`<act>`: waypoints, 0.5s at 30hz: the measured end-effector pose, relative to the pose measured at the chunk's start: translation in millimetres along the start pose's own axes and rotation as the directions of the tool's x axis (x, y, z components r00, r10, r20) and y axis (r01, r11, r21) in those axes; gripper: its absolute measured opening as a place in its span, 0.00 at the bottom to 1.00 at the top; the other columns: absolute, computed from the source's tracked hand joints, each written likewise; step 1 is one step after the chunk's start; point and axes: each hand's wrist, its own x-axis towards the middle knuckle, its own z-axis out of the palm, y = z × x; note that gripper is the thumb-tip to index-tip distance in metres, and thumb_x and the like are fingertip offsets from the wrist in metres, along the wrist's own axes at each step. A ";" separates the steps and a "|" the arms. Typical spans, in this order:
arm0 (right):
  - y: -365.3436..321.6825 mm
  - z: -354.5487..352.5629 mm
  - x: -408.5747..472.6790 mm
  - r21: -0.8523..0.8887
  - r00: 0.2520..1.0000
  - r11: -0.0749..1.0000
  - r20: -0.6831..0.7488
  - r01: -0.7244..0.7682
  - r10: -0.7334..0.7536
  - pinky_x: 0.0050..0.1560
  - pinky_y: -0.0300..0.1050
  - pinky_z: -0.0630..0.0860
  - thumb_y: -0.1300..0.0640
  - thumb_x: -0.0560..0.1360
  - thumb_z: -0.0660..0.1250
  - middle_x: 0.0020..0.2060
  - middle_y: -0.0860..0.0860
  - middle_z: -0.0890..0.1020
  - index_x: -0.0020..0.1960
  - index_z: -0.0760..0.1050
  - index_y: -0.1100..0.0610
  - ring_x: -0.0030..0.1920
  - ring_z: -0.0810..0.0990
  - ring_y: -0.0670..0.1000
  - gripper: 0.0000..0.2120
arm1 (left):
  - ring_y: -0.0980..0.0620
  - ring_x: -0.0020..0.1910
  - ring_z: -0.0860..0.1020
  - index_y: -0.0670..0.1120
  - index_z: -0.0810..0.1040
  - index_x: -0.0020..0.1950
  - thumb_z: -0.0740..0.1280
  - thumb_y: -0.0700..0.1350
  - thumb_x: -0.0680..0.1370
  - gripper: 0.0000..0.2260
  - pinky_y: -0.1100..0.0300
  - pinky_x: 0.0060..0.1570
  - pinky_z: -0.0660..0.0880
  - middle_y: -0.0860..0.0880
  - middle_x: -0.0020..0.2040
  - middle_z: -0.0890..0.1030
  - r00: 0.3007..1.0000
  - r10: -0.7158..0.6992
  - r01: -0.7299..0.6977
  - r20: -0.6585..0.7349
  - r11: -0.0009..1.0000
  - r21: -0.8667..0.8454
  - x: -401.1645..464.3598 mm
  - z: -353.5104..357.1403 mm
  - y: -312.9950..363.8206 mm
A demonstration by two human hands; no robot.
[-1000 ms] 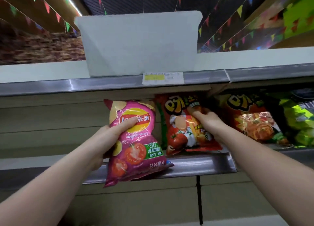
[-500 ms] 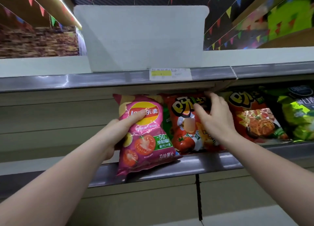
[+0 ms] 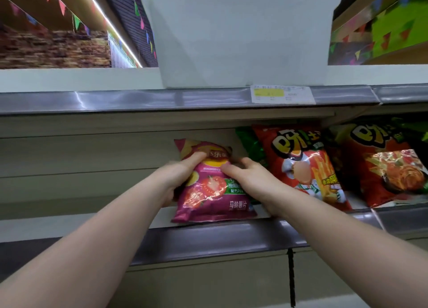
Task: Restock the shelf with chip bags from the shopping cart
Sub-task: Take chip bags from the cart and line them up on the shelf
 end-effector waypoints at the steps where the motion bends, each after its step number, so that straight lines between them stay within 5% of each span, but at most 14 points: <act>1: 1.0 2.3 8.9 -0.016 0.999 0.999 -0.030 -0.046 0.045 0.38 0.41 0.79 0.49 0.77 0.64 0.47 0.54 0.79 0.68 0.64 0.56 0.41 0.80 0.51 0.23 | 0.49 0.30 0.80 0.44 0.73 0.48 0.68 0.56 0.75 0.16 0.59 0.30 0.77 0.45 0.34 0.81 1.000 0.001 -0.001 -0.005 1.000 -0.020 5.2 -0.1 -1.0; 4: 8.4 9.1 38.2 -0.051 0.981 0.987 -0.128 -0.150 0.143 0.51 0.50 0.79 0.51 0.78 0.62 0.50 0.58 0.80 0.65 0.67 0.60 0.48 0.81 0.57 0.20 | 0.46 0.37 0.80 0.43 0.73 0.50 0.67 0.51 0.77 0.12 0.55 0.42 0.79 0.43 0.42 0.81 0.999 -0.028 0.029 0.018 0.999 -0.044 24.8 2.6 -5.5; 8: 19.5 16.2 69.0 0.003 0.975 0.985 -0.142 -0.174 0.173 0.61 0.53 0.75 0.56 0.78 0.62 0.58 0.62 0.78 0.65 0.71 0.61 0.58 0.78 0.62 0.17 | 0.51 0.32 0.72 0.44 0.72 0.43 0.62 0.45 0.80 0.07 0.62 0.32 0.70 0.47 0.35 0.74 1.000 0.009 -0.006 -0.016 0.980 0.198 48.2 8.8 -10.6; 12: 22.6 15.1 89.2 0.124 0.960 0.972 -0.174 -0.200 0.219 0.65 0.59 0.70 0.50 0.75 0.66 0.66 0.59 0.71 0.73 0.60 0.55 0.64 0.72 0.62 0.30 | 0.51 0.37 0.72 0.45 0.72 0.60 0.62 0.51 0.80 0.13 0.61 0.36 0.70 0.46 0.48 0.78 0.999 0.035 -0.037 0.012 0.964 0.265 62.2 18.6 -2.3; 15: 21.8 11.5 96.3 0.085 0.952 0.980 -0.239 -0.177 0.193 0.69 0.57 0.65 0.53 0.79 0.61 0.72 0.57 0.64 0.76 0.55 0.56 0.70 0.65 0.61 0.29 | 0.48 0.49 0.76 0.44 0.71 0.67 0.64 0.53 0.78 0.20 0.59 0.50 0.73 0.44 0.61 0.78 0.994 0.105 -0.110 0.034 0.949 0.295 76.2 24.6 2.6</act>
